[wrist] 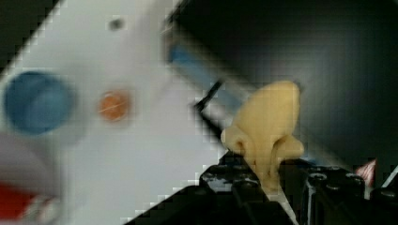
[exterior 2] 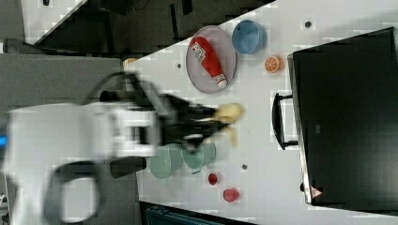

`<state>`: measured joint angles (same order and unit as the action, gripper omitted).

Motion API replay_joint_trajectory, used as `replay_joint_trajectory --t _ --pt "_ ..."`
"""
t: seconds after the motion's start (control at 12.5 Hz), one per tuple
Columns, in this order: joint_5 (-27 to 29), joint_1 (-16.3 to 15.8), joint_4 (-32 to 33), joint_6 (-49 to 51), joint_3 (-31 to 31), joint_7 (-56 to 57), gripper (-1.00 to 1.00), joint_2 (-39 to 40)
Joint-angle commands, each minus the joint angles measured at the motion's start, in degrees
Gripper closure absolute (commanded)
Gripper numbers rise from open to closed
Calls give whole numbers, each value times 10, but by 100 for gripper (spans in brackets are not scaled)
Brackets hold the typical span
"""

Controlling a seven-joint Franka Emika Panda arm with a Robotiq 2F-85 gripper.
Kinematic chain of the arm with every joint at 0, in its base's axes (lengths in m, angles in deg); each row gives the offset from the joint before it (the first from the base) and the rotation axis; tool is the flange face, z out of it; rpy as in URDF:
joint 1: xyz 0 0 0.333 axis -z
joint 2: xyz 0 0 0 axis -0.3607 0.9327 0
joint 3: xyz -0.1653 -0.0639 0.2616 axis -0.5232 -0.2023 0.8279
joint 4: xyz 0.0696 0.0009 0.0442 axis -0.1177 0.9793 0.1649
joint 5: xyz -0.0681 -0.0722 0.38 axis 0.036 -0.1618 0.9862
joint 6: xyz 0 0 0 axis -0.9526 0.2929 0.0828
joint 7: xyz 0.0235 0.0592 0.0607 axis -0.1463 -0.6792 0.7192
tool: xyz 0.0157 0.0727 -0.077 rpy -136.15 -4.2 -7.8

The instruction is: Pick banana from table and place on oven.

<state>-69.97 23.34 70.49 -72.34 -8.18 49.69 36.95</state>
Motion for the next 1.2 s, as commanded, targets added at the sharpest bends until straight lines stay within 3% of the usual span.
replay_joint_trajectory --t 0.08,0.32,0.56,1.04,1.12,1.2 --pt "11 8 14 -47 -57 197 59 33" --pt "32 10 13 -105 -104 284 59 81" --pt "65 15 12 -110 -112 285 50 108" --pt "65 11 4 -124 -109 318 -84 103" --pt "65 8 1 -123 -107 318 -100 101" --pt "61 5 -3 -120 -107 318 -100 95"
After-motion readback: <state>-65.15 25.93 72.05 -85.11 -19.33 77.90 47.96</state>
